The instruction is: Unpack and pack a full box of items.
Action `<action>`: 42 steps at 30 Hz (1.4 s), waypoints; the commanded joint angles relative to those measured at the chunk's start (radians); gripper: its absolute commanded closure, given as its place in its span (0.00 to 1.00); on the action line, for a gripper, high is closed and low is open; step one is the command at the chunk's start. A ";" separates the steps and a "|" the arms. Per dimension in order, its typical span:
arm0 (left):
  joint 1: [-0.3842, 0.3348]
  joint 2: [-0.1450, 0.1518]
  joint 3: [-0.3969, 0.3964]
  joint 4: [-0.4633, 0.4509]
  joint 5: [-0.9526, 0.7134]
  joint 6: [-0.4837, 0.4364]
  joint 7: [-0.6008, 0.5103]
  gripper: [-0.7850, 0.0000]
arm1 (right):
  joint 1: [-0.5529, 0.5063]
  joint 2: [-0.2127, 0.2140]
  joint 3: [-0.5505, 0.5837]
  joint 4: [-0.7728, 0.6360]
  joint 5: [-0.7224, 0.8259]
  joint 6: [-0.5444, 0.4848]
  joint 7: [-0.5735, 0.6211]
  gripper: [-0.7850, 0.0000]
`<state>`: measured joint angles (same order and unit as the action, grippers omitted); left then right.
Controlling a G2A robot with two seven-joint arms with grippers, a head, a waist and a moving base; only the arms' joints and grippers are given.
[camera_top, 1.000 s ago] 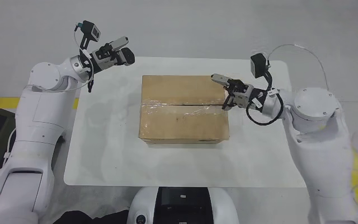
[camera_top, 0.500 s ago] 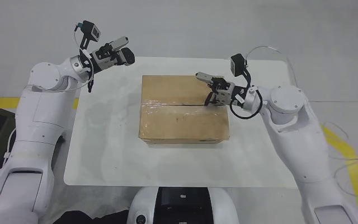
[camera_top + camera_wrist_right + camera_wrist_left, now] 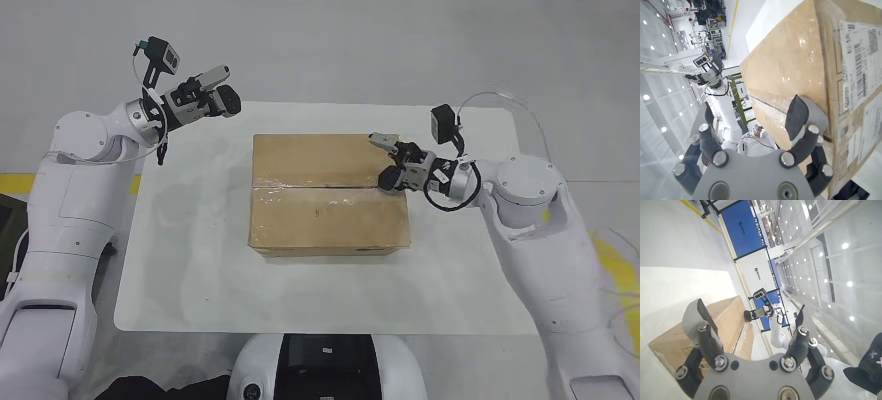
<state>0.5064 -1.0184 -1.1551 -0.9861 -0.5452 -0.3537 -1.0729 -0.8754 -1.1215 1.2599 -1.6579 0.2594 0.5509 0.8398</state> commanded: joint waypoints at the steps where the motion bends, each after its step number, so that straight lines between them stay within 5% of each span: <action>1: 0.000 0.000 0.000 0.000 0.000 0.000 0.000 0.00 | -0.013 0.006 0.022 -0.024 -0.014 0.009 -0.010 0.00; 8: 0.000 0.000 0.000 0.000 0.000 0.000 0.000 0.00 | -0.072 0.028 0.100 -0.106 -0.064 0.054 -0.025 0.00; 14: 0.000 0.000 0.000 0.000 0.000 0.000 0.000 0.00 | -0.102 0.031 0.129 -0.148 0.007 -0.018 -0.015 0.00; 33: 0.000 0.000 0.000 0.000 0.000 0.000 0.000 0.00 | 0.032 -0.002 -0.050 -0.052 0.128 -0.236 -0.026 0.00; 42: 0.000 0.000 0.000 0.000 0.000 0.000 0.000 0.00 | -0.036 0.020 0.090 -0.053 0.067 -0.327 -0.110 0.00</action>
<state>0.5064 -1.0184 -1.1551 -0.9861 -0.5452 -0.3537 -1.0729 -0.9019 -1.1045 1.3328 -1.7096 0.3378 0.2347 0.7334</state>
